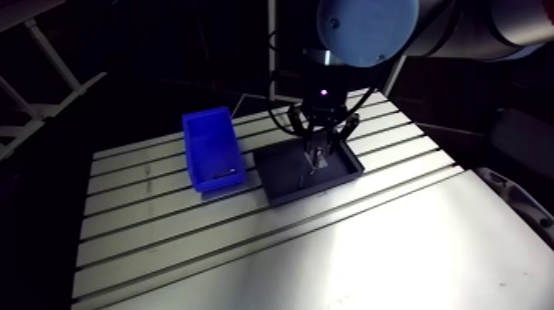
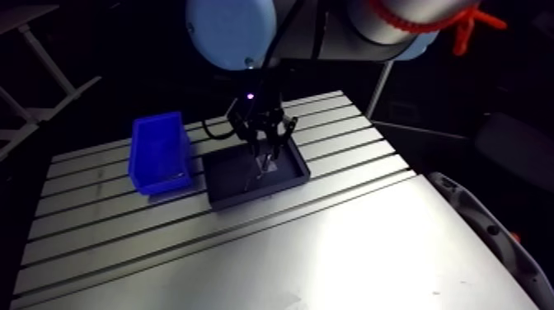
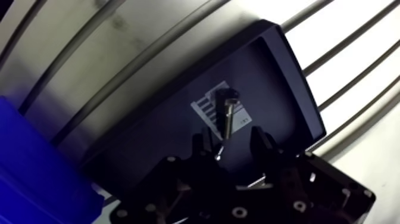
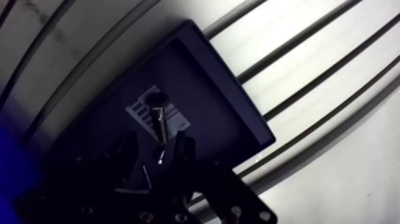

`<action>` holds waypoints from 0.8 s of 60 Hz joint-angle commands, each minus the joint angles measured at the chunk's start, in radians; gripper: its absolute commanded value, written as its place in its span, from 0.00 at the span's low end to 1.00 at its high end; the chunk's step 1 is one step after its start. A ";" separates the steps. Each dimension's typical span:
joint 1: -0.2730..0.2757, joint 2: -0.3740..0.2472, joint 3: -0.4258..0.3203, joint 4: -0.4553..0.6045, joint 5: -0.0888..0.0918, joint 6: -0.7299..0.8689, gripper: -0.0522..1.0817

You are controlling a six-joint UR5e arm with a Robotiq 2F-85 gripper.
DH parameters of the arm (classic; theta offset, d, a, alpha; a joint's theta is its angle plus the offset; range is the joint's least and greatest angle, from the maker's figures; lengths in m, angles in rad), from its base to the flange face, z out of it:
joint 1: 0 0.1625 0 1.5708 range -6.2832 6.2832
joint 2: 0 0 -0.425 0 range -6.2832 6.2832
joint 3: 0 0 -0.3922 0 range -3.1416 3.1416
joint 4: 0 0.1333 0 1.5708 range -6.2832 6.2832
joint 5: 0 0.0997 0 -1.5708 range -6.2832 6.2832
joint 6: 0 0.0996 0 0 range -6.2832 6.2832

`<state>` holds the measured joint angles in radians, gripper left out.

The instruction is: Pick up the M10 bolt from the tray and put it into the blue bin.

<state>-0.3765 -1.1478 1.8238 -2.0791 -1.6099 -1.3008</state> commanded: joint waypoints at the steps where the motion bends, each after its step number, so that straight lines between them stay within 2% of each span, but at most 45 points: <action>1: 0.001 0.013 0.008 -0.040 0.000 -0.019 0.52; 48: 0.001 0.029 0.015 -0.056 0.000 -0.045 0.54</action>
<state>-0.3760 -1.1212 1.8372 -2.1340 -1.6098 -1.3421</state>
